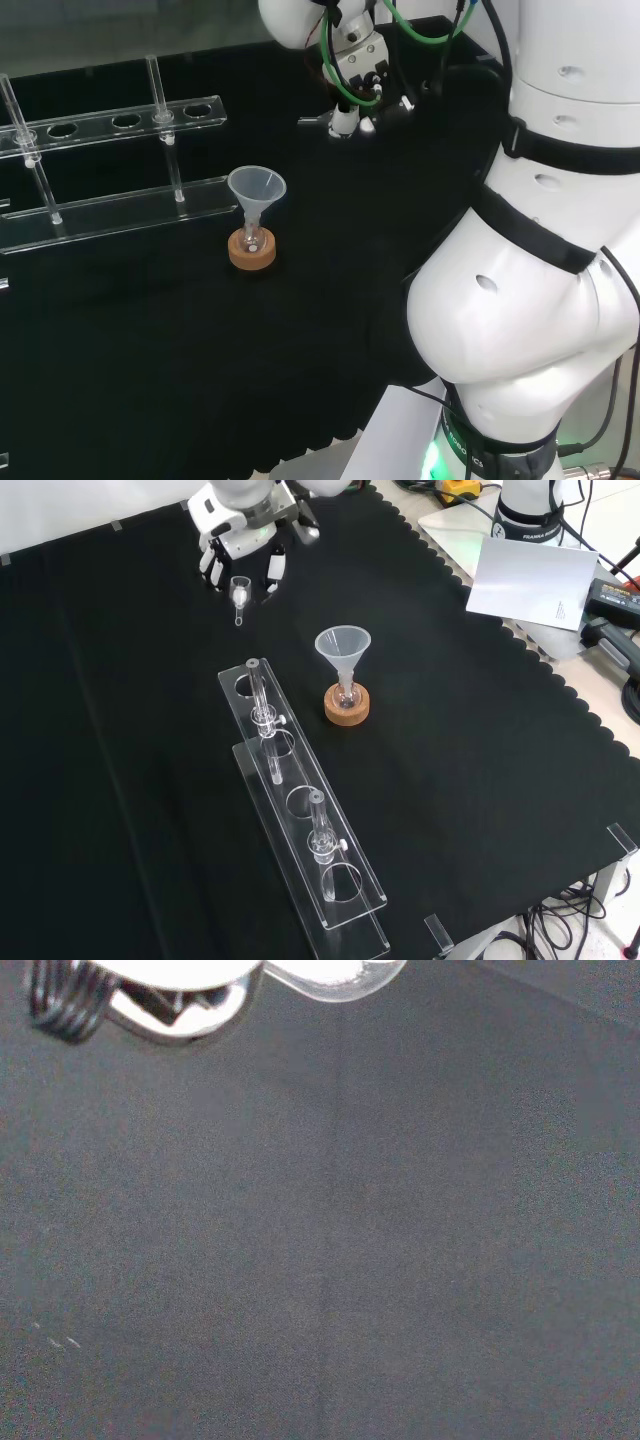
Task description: Pour all the NaCl from the weighing funnel into the round-bottom flask.
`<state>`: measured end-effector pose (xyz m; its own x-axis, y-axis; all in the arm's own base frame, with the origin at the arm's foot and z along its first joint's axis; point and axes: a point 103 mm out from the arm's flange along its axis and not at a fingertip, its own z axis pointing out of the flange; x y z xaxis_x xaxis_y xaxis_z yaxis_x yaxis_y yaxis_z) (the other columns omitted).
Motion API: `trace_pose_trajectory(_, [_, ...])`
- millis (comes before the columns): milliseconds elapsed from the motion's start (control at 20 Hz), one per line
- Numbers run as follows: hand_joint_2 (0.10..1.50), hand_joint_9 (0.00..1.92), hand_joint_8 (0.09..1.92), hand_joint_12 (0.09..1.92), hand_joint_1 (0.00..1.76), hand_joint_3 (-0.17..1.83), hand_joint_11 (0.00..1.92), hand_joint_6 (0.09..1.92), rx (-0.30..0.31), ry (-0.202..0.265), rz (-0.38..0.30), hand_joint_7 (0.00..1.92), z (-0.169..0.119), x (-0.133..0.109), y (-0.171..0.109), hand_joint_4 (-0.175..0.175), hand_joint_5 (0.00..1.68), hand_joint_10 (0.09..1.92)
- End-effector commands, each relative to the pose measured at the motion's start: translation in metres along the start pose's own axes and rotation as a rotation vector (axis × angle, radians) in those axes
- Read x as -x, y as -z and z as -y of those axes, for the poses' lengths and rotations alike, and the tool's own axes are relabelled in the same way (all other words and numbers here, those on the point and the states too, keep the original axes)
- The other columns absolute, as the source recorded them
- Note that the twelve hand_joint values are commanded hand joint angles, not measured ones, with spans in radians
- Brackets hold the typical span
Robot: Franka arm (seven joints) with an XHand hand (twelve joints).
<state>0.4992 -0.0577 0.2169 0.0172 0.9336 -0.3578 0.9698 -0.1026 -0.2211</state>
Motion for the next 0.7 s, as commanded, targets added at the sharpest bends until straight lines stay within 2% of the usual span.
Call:
trace_pose_trajectory(50, [0.67,1.23,0.61,0.92,1.14,0.58,1.05,0.48,0.01,-0.013,0.029,0.79,0.029,-0.003,0.016,0.175,1.36,0.2])
trace_pose_trajectory(700, [0.67,1.23,0.61,0.92,1.14,0.58,1.05,0.48,0.009,-0.022,0.079,0.78,0.086,-0.027,0.033,0.175,1.36,0.19])
